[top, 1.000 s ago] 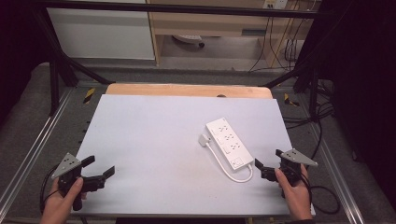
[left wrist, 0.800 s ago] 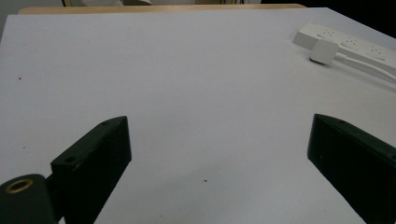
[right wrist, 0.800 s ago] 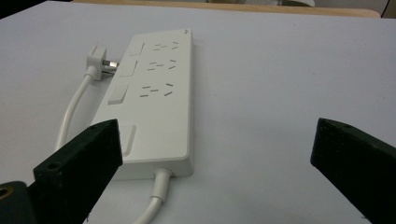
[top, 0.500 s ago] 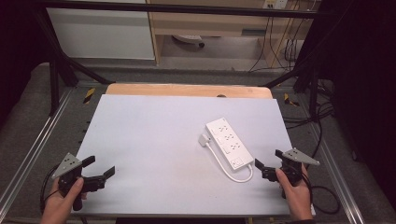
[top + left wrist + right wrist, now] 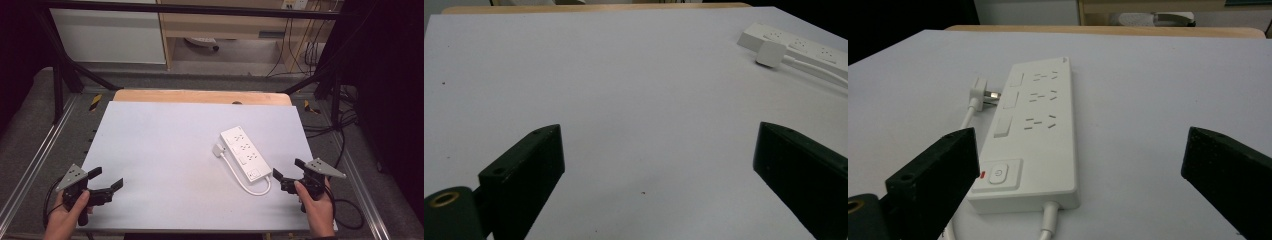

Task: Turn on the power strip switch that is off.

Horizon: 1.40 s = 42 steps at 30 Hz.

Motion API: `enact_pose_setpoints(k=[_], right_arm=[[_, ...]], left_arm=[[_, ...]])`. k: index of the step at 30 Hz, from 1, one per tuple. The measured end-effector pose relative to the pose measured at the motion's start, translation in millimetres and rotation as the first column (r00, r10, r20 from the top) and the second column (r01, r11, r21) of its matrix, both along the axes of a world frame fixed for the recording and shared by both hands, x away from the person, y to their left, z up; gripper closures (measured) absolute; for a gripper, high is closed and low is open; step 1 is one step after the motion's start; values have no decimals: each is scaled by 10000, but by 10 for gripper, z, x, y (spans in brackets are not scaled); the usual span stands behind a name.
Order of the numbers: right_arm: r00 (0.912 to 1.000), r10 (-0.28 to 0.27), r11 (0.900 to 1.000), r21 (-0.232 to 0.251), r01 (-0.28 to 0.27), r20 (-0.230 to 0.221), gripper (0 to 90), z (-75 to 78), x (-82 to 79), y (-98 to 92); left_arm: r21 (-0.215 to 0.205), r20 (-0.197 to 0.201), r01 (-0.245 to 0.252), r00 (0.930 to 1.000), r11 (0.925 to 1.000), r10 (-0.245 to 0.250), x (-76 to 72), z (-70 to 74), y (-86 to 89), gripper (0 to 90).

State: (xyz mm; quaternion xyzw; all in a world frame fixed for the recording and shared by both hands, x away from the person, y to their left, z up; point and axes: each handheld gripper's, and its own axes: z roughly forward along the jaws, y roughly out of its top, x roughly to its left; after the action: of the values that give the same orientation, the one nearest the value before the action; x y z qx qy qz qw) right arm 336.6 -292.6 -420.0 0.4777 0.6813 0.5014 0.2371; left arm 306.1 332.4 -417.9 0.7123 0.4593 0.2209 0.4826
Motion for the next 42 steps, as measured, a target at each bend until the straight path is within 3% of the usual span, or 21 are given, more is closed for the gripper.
enact_pose_setpoints(k=[9, 23, 29, 42], right_arm=[[9999, 0, 9996, 272, -4, 139, 32, 100, -6, 34], [9993, 286, 9996, 15, -287, 245, 36, 266, 87, 153], [9979, 546, 9984, -144, -541, 361, 25, 297, 131, 231], [9974, 572, 9983, -132, -566, 439, 49, 355, 240, 276]], left_arm=[[22, -21, -38, 10000, 10000, 38, 2, -5, 8, 64], [67, -114, -40, 9999, 10000, 41, 2, -19, 5, 62], [95, -99, -17, 9999, 10000, 18, 2, -19, 7, 63], [137, -110, 66, 9999, 9999, -64, 3, -19, -3, 63]])
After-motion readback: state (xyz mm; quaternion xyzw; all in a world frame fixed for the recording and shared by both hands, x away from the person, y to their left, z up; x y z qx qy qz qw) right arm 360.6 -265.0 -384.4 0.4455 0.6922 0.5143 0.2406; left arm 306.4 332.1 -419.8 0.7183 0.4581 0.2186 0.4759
